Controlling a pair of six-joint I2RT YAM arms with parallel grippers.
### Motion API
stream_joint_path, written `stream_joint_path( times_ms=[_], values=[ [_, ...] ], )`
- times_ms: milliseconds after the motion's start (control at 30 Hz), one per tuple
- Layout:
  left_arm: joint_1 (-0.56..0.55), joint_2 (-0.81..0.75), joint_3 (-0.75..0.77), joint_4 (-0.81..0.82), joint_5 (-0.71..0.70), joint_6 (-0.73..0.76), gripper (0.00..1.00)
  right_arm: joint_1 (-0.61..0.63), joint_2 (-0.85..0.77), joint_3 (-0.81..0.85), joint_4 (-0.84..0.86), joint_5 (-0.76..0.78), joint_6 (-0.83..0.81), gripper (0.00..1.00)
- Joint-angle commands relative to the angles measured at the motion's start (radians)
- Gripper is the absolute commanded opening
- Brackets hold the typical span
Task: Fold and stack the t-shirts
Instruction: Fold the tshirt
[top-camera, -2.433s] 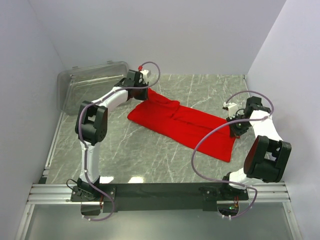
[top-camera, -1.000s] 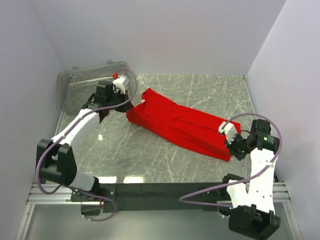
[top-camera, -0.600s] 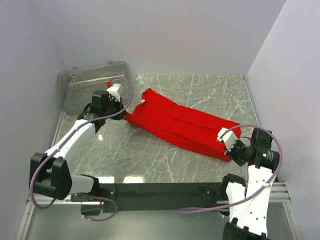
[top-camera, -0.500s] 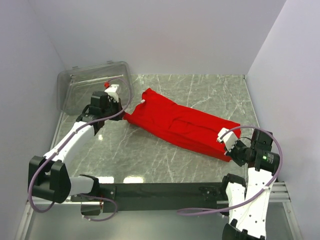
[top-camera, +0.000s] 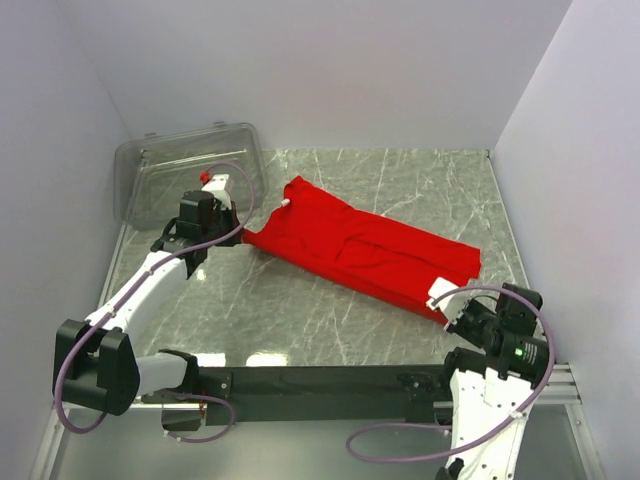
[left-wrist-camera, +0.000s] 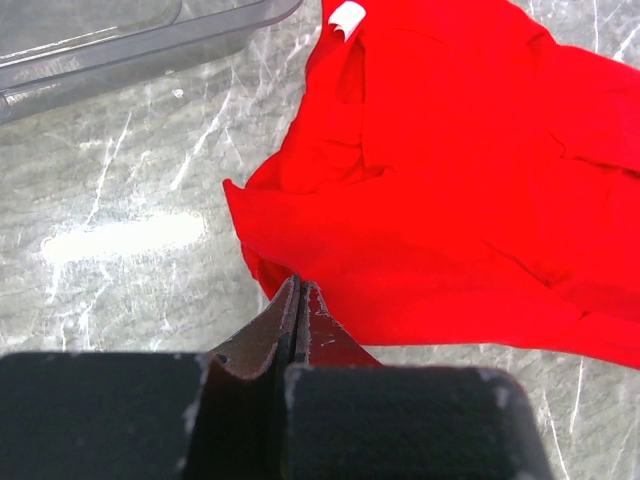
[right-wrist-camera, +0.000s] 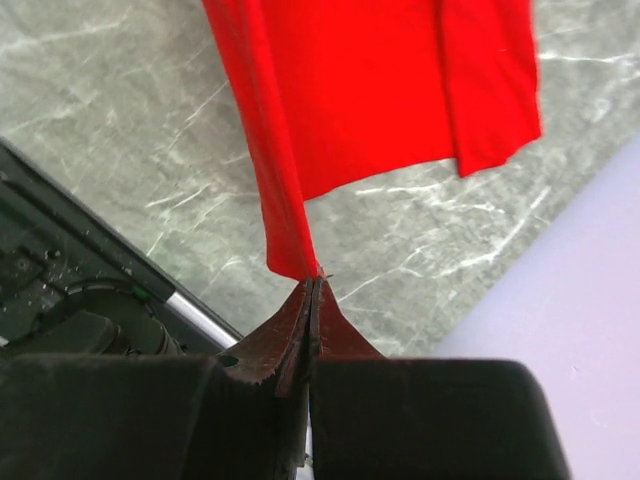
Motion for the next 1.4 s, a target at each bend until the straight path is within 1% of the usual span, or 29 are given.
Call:
stream_joint_path(
  times_ms=[0, 233, 267, 367, 600, 733, 1000, 1100, 1200, 1367],
  values=[
    [0.005, -0.013, -0.001, 0.056, 0.001, -0.021, 0.01, 0.000, 0.061, -0.006, -0.094, 0.016, -0.059, 0.00],
    [0.005, -0.005, 0.031, 0.079, 0.023, -0.029, 0.01, 0.032, 0.200, -0.006, -0.091, -0.045, -0.033, 0.00],
    [0.005, -0.002, 0.036, 0.079, 0.027, -0.029, 0.01, 0.034, 0.254, -0.005, -0.090, -0.053, -0.027, 0.00],
    [0.005, 0.004, 0.048, 0.094, 0.038, -0.029, 0.01, 0.032, 0.322, -0.003, -0.088, -0.056, -0.018, 0.00],
    [0.004, 0.061, 0.089, 0.145, 0.107, -0.033, 0.01, 0.034, 0.396, -0.017, 0.066, -0.053, 0.169, 0.00],
    [0.001, 0.148, 0.163, 0.174, 0.116, -0.030, 0.01, 0.032, 0.459, -0.031, 0.192, -0.001, 0.243, 0.00],
    [-0.019, 0.362, 0.339, 0.188, 0.132, 0.002, 0.01, 0.032, 0.565, -0.052, 0.344, 0.086, 0.352, 0.00],
    [-0.022, 0.449, 0.379, 0.187, 0.139, 0.014, 0.01, 0.032, 0.609, -0.051, 0.412, 0.106, 0.392, 0.00],
    [-0.024, 0.507, 0.411, 0.168, 0.159, 0.025, 0.01, 0.034, 0.671, -0.051, 0.438, 0.114, 0.410, 0.00],
    [-0.025, 0.546, 0.422, 0.165, 0.167, 0.032, 0.01, 0.032, 0.744, -0.054, 0.505, 0.126, 0.435, 0.00]
  ],
)
